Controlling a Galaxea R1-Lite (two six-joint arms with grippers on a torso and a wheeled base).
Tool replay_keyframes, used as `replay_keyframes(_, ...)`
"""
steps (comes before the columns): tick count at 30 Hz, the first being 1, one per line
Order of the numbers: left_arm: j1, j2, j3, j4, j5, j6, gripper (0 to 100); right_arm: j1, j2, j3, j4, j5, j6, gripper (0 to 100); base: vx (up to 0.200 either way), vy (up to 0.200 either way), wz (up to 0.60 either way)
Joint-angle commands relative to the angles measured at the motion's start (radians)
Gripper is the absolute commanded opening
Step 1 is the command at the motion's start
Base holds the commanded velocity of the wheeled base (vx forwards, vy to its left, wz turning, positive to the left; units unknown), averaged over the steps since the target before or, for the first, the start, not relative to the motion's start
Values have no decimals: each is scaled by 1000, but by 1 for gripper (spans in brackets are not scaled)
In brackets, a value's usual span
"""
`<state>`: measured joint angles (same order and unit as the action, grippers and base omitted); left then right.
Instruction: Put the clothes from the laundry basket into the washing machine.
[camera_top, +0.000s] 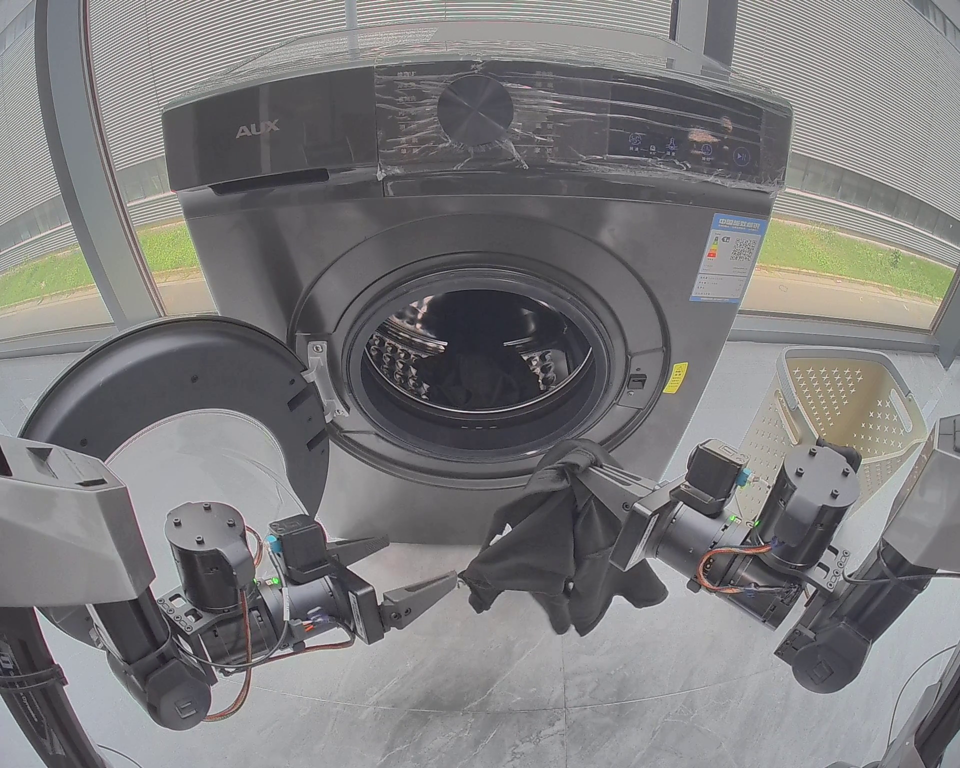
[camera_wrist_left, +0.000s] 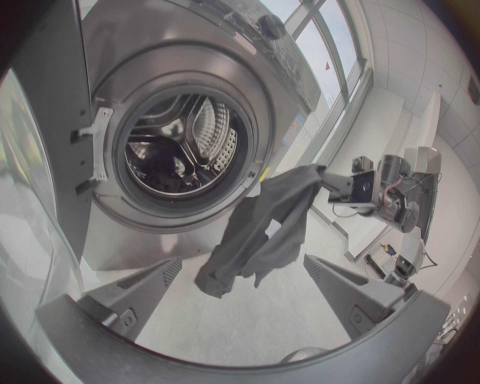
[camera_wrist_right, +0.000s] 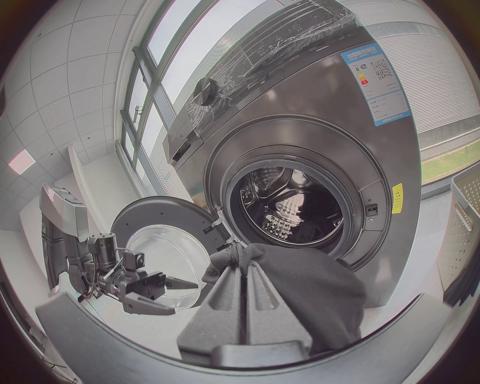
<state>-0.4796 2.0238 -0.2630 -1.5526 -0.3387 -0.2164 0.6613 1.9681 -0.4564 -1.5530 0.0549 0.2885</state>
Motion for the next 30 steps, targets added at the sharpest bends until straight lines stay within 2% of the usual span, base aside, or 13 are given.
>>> replay_keyframes(1, -7, 41, 18, -6, -22, 5, 100, 0, -12, -7, -10, -10, 1, 0, 0, 0, 0)
replay_keyframes(6, 13, 61, 11, -4, -31, 28, 100, -2, -21, -11, -9, -10, 3, 0, 0, 0, 0)
replay_keyframes(9, 27, 75, 5, -3, -52, 49, 100, 0, -21, -21, -10, -10, 3, 0, 0, 0, 0)
replay_keyframes(15, 42, 144, -2, -4, -85, 107, 100, 1, -20, -19, -10, -10, 1, 0, 0, 0, 0)
replay_keyframes(18, 44, 181, -9, -4, -106, 127, 100, 4, -20, -21, -10, -10, 1, 0, 0, 0, 0)
replay_keyframes(21, 44, 213, -22, -4, -111, 146, 100, 8, -21, -21, -10, -10, 1, 0, 0, 0, 0)
replay_keyframes(24, 44, 274, -56, -4, -112, 181, 100, 9, -21, -21, -10, -10, 1, 0, 0, 0, 0)
replay_keyframes(30, 41, 352, -137, -4, -118, 192, 100, 12, -21, -21, -10, -12, 1, 0, 0, 0, 0)
